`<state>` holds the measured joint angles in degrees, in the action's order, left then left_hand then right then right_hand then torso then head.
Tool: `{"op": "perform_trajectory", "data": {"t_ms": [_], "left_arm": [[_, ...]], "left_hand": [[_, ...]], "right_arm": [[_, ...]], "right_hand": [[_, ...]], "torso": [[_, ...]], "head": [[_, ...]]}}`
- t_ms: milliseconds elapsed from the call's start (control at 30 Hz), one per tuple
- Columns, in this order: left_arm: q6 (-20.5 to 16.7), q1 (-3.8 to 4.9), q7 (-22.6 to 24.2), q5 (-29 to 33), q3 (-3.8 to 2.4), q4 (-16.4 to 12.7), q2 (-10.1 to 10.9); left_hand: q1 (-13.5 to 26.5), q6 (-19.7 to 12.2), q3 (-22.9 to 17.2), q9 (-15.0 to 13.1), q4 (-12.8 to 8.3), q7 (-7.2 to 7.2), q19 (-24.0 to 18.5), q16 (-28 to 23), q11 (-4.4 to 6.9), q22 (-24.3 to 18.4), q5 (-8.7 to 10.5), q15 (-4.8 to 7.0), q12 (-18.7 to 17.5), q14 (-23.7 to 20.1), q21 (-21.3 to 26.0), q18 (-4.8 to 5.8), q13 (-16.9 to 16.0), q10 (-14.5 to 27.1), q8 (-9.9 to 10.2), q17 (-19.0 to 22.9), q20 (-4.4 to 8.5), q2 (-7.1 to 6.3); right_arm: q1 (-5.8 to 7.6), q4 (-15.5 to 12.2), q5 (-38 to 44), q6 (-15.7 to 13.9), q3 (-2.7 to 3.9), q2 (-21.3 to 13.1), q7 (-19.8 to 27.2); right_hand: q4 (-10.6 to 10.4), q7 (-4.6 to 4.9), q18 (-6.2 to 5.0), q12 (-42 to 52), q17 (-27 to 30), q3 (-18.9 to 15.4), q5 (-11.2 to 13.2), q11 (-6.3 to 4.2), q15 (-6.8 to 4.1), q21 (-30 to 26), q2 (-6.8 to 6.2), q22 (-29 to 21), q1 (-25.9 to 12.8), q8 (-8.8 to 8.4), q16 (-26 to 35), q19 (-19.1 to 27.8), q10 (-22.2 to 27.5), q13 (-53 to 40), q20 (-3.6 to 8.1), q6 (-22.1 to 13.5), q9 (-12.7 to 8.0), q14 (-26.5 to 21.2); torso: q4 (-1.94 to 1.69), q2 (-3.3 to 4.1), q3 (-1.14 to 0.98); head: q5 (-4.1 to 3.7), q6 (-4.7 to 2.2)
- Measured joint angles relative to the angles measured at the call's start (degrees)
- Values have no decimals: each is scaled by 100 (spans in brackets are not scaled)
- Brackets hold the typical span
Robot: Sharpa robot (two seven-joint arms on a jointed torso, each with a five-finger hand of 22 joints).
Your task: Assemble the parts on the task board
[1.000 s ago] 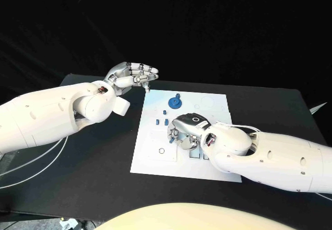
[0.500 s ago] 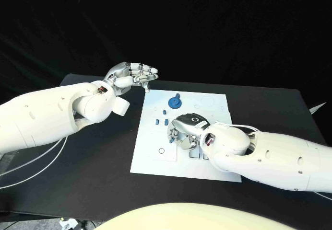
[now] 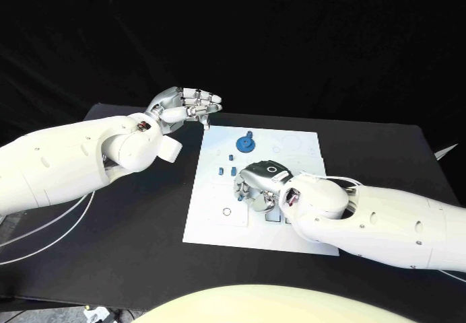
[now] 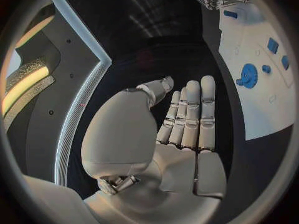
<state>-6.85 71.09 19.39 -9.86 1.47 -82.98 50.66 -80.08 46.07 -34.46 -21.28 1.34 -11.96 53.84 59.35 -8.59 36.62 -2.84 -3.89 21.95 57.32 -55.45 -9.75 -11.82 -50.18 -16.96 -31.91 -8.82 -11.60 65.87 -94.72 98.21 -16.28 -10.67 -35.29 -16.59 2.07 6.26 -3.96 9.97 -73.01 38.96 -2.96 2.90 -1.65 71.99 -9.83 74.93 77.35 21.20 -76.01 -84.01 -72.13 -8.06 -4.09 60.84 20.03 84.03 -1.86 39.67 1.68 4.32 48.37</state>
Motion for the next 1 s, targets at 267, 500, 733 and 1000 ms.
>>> {"op": "perform_trajectory", "data": {"t_ms": [267,500,733,1000], "left_arm": [[2,0,-3,0,0,-3,1],[3,1,-5,0,0,-6,6],[3,1,-7,0,0,-8,13],[3,1,-12,0,0,-9,26]], "left_hand": [[0,0,0,0,0,0,0,0,0,0,0,0,0,0,0,0,0,0,0,0,0,0],[0,0,0,0,0,0,0,0,-22,0,0,0,22,0,27,0,0,22,0,0,0,0],[0,0,0,0,0,0,0,0,-22,1,0,0,22,0,27,0,0,22,0,-1,0,0],[0,0,0,0,0,0,0,0,-1,1,0,0,22,0,27,0,0,42,0,-1,0,0]], "right_arm": [[0,26,3,56,-1,25,-1],[-2,68,-21,102,-10,48,5],[-3,27,-26,88,-15,-1,-19],[-9,-94,-22,23,-21,-168,-103]], "right_hand": [[31,38,0,-112,45,-51,0,14,0,-85,-3,-1,-94,-7,17,0,44,-12,0,-57,32,0],[7,201,0,-441,243,-87,-27,153,99,-611,-48,-1,-412,-355,150,50,440,67,-51,-516,-47,8],[7,211,0,-568,381,-86,-27,203,124,-869,-164,-2,-420,-548,256,104,574,116,-104,-760,-103,-1],[6,196,-47,-575,440,-134,-56,224,124,-955,-320,-2,-521,-644,256,125,725,134,-125,-914,-118,-1]], "torso": [[0,-1,3],[-1,-2,3],[-2,-3,1],[1,-2,-2]], "head": [[-18,5],[-26,5],[-34,-13],[-39,-30]]}}
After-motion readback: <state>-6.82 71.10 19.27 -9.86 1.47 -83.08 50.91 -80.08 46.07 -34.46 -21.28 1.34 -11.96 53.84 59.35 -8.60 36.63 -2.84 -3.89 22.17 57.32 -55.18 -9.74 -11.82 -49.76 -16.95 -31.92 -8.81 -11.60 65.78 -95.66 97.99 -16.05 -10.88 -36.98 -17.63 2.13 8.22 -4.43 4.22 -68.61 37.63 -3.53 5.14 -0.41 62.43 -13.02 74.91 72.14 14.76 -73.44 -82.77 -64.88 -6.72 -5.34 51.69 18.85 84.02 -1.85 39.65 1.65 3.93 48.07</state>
